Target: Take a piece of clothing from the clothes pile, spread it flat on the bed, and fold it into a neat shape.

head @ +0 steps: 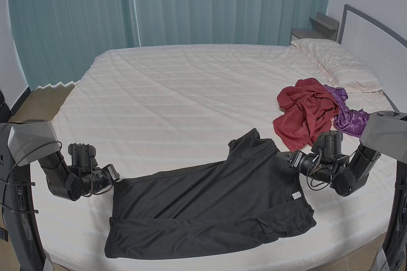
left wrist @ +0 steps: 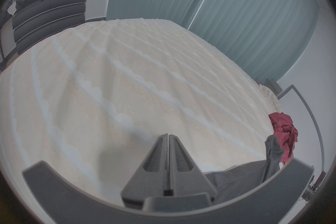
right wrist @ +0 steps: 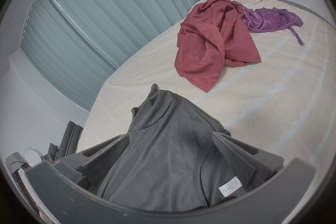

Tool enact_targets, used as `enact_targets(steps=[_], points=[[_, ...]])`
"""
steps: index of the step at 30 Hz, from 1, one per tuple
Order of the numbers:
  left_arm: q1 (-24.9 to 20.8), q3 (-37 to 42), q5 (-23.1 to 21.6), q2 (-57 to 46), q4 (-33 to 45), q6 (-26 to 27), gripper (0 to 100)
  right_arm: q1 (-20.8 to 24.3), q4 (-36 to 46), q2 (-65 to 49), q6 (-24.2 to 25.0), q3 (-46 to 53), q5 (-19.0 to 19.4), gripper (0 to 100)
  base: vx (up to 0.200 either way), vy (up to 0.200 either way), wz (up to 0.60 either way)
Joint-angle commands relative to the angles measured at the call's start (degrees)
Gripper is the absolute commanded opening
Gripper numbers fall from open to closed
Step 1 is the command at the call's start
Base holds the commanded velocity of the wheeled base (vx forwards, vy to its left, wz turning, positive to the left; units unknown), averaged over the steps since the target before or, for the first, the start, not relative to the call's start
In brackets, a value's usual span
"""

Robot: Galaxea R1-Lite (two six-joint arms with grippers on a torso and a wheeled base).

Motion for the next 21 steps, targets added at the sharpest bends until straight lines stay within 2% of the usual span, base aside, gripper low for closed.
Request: enact_targets(steps=[1,5,10,16,21], points=[[0.6,1.2,-2.5,-1.9,0.1,0.3,100,0.2,0.0,0.6,-0.2,-0.3,0.0,100,0.000,0.000,0.00],[2.6,1.3,-7.7,-1.5,0.4,4.6,100,0.2,0.1,0.8,-0.5,-0.4,0.0,100,0.000,0.000,0.00],[3.9,1.6,-10.1,0.1,0.3,9.0,100,0.2,0.1,0.9,-0.7,-0.3,0.0,100,0.000,0.000,0.00],[3.3,2.7,-13.3,1.4,0.1,10.2,100,0.2,0.1,1.8,-0.7,-0.5,0.1,100,0.000,0.000,0.00],[1.7,2.0,-13.5,2.3,0.0,10.3,100,0.2,0.1,2.5,-0.8,-1.4,0.1,100,0.000,0.000,0.00]])
